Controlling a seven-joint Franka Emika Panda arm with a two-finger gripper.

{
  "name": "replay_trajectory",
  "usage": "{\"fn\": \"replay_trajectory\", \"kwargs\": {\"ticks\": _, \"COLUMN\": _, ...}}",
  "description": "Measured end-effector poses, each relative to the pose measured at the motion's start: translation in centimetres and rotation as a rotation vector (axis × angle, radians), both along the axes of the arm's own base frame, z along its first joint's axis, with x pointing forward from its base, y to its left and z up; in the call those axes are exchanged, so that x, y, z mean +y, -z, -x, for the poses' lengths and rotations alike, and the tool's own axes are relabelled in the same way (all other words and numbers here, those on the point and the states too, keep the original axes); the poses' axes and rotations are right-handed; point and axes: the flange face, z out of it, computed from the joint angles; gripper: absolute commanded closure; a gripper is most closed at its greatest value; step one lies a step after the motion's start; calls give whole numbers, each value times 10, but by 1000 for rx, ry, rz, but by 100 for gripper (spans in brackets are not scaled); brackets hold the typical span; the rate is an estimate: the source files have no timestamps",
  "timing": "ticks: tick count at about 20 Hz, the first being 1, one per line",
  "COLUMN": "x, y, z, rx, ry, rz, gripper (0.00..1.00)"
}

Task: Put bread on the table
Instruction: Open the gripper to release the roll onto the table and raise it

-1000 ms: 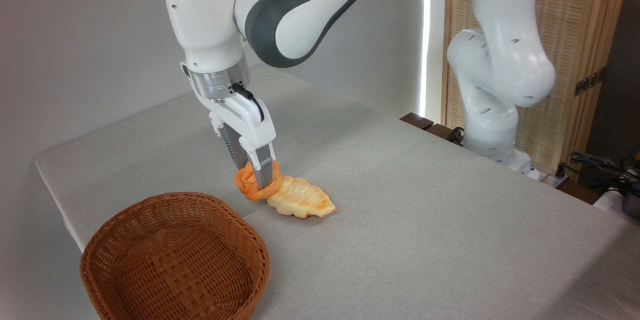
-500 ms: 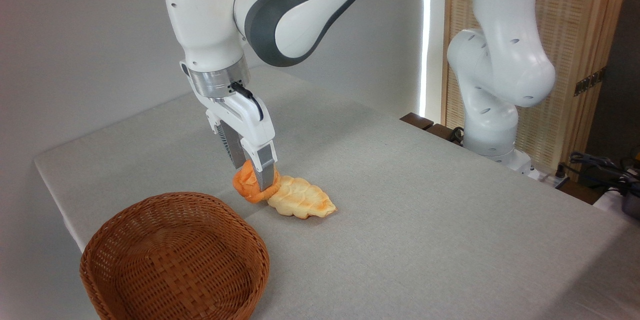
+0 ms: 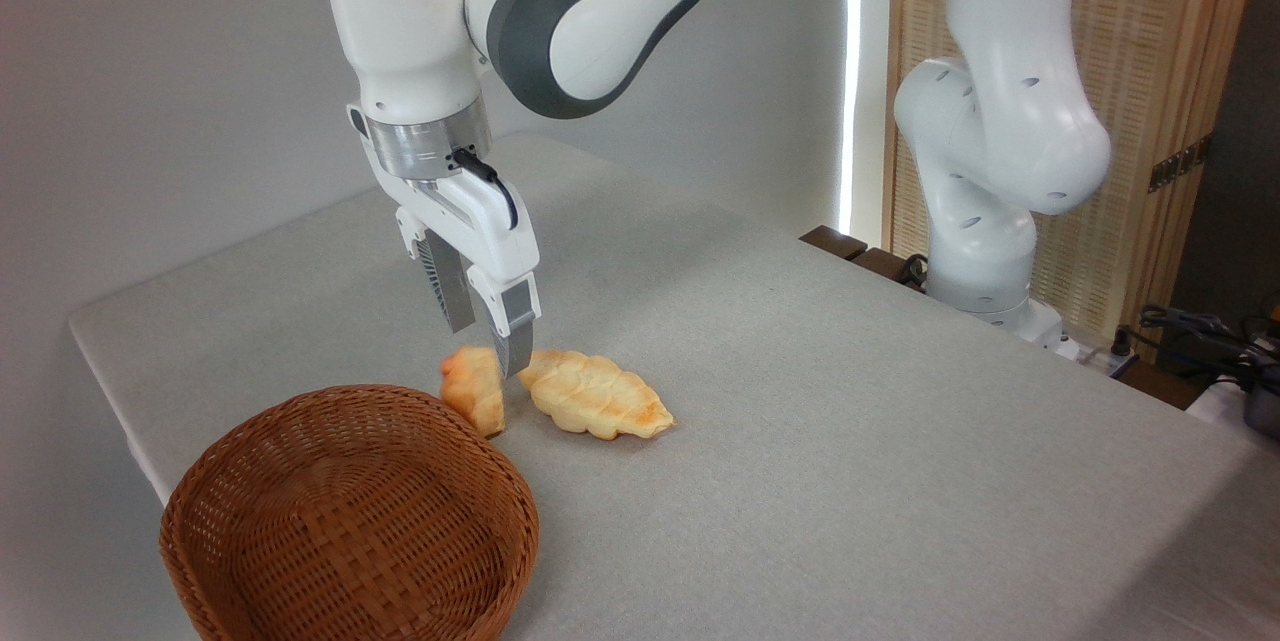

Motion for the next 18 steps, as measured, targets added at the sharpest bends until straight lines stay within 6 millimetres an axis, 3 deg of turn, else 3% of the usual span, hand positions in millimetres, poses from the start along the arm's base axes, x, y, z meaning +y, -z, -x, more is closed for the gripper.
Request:
{"fn": "replay_trajectory", "kwargs": {"ticks": 6, "x": 5, "y": -9, "z": -5, "rx": -24, "ry": -10, "rz": 6, "gripper": 0}}
{"fn": "replay_trajectory", "kwargs": {"ticks": 12, "x": 36, "y": -39, "z": -22, "rx": -114, "ry": -62, "rz": 14, "gripper": 0}}
{"fn": "replay_trajectory", "kwargs": {"ticks": 18, "x": 49, "y": -47, "z": -26, "rx": -142, "ry": 2, "rz": -4, "gripper": 0}}
